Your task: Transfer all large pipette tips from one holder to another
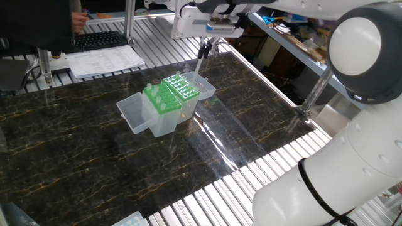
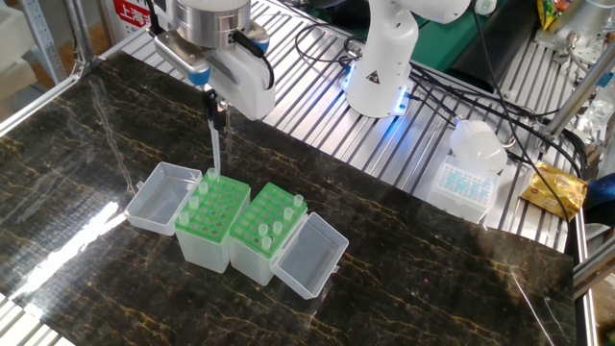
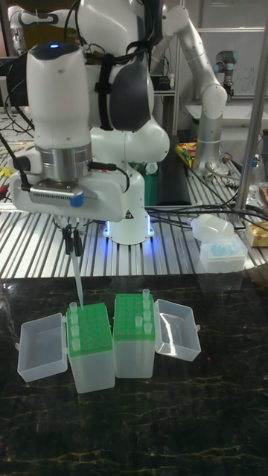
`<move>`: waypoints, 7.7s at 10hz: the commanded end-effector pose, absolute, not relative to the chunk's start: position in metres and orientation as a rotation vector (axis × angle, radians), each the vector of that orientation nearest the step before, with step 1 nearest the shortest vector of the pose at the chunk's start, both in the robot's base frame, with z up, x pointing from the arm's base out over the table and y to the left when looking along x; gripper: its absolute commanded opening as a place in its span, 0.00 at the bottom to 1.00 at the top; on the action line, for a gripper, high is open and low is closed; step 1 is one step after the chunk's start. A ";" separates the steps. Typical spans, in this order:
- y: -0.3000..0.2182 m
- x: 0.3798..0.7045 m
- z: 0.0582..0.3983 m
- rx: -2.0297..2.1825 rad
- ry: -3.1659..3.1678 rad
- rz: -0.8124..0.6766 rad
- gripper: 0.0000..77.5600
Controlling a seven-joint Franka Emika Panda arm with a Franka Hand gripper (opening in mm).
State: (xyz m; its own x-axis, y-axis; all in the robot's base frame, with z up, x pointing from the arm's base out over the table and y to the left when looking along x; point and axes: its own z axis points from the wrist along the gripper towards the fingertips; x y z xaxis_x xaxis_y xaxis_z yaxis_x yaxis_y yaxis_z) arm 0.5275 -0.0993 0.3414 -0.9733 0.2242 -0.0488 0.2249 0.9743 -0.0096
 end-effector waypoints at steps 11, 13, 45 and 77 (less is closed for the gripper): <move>-0.099 0.525 0.313 0.377 3.062 0.003 0.01; -0.096 0.525 0.304 0.393 3.057 -0.003 0.01; -0.059 0.502 0.300 1.123 2.918 -0.030 1.00; 0.020 0.552 0.250 1.982 2.367 0.013 1.00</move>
State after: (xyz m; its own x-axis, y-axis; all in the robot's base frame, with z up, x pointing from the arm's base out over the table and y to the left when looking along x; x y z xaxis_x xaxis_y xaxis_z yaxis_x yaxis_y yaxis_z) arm 0.5487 0.0187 0.2554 -0.1970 0.9798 -0.0337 0.9798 0.1979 0.0274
